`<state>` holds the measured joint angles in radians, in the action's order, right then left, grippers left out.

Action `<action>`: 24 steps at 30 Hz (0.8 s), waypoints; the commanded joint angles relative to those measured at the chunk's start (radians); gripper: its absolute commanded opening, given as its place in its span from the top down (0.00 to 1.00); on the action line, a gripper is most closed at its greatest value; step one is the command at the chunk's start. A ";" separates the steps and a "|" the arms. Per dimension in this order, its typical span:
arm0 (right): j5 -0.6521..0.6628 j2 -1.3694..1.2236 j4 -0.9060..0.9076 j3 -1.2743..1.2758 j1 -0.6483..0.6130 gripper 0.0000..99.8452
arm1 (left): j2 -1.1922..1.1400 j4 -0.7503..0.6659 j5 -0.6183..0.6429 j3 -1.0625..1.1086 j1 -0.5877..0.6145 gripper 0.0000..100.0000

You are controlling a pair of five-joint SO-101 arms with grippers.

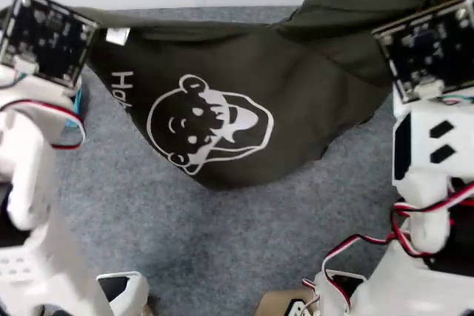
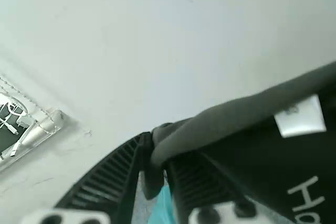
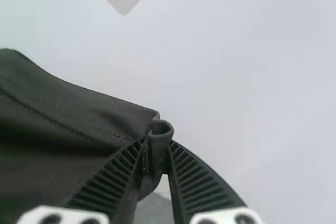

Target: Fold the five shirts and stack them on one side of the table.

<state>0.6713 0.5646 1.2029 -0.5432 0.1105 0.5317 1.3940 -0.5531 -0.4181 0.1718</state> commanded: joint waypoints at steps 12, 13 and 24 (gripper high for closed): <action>0.129 0.096 -0.196 -0.017 0.077 0.99 | 0.121 0.230 -0.227 -0.030 0.009 0.99; 0.129 0.102 -0.216 -0.017 0.096 0.99 | 0.132 0.230 -0.235 -0.030 0.009 0.99; 0.130 0.117 -0.300 -0.014 0.213 0.99 | 0.224 0.063 -0.327 -0.030 0.009 0.99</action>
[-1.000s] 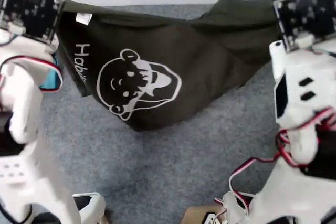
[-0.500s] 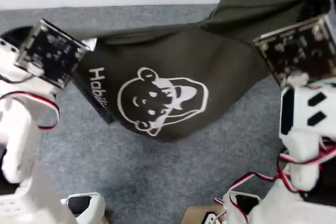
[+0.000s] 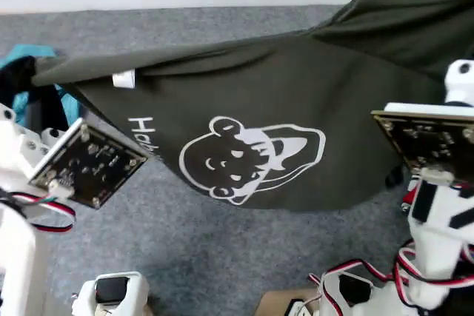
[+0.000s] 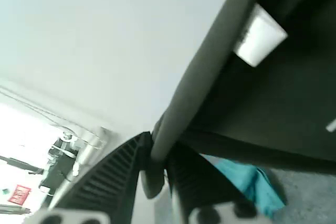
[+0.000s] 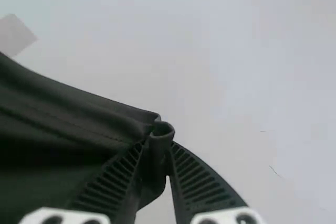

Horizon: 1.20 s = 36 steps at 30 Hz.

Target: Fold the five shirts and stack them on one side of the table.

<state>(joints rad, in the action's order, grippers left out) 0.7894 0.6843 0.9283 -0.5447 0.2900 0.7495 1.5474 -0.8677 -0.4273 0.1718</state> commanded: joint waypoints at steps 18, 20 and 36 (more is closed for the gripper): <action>0.061 0.045 -0.027 -0.021 0.035 0.99 | 0.081 -0.135 -0.184 0.041 0.009 0.99; 0.061 0.067 -0.027 -0.021 0.035 0.99 | 0.107 -0.135 -0.184 0.041 0.009 0.99; 0.107 0.159 -0.025 0.028 0.035 0.99 | 0.242 -0.169 -0.183 0.056 0.009 0.99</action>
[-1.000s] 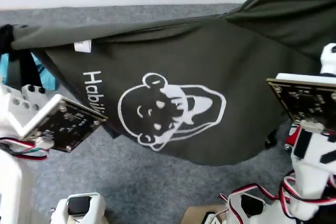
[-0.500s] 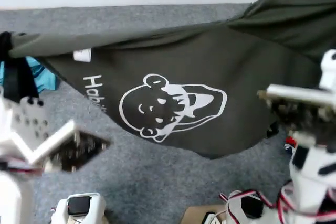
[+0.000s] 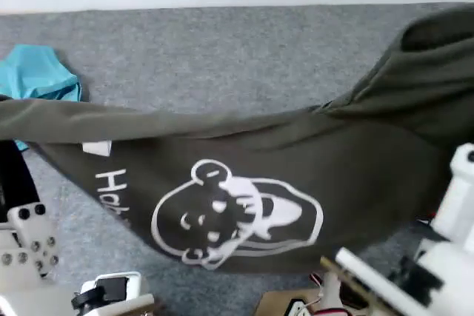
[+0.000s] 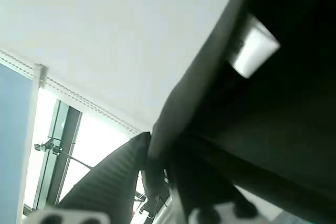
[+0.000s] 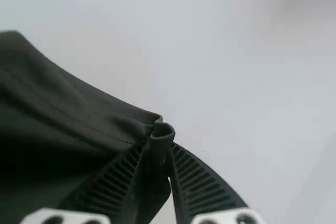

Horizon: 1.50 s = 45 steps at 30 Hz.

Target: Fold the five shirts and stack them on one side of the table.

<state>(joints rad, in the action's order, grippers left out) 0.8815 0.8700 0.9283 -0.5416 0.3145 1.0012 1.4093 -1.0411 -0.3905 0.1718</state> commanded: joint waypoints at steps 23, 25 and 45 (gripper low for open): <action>0.055 -0.380 -0.346 0.723 -0.142 0.99 | -0.092 -0.626 -0.009 1.198 0.002 0.99; 0.055 -0.392 -0.380 0.764 -0.150 0.99 | -0.092 -0.710 -0.009 1.296 0.002 0.99; 0.055 -0.397 -0.496 1.146 -0.209 0.99 | -0.084 -0.901 -0.008 1.765 -0.075 0.94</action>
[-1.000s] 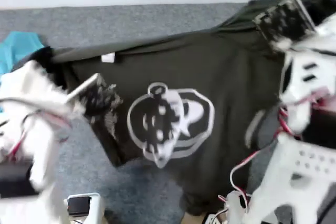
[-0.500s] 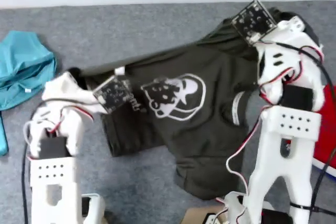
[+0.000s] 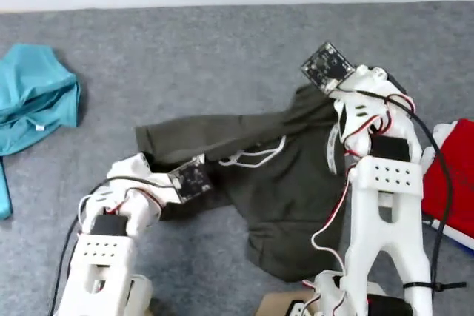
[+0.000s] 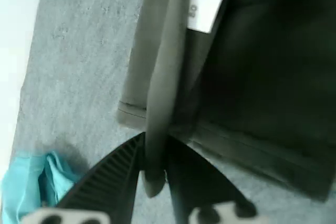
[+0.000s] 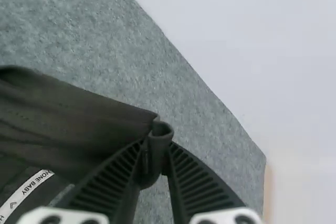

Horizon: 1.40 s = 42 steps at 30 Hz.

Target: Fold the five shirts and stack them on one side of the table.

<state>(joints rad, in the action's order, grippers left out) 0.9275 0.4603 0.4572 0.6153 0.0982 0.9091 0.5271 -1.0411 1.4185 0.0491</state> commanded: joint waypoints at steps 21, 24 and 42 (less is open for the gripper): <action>0.009 0.013 -0.018 -0.009 0.005 0.99 | 0.008 0.275 0.095 -0.174 -0.107 0.84; 0.009 0.013 -0.018 -0.009 0.005 0.99 | -0.002 0.292 0.187 -0.174 -0.233 0.83; 0.009 0.013 -0.018 -0.014 0.010 0.99 | -0.450 0.647 0.391 -0.628 -0.315 0.83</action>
<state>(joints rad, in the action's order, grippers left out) 0.9275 0.4603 0.4572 0.6153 0.1013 0.5654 1.0319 -0.7066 0.9889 -0.2593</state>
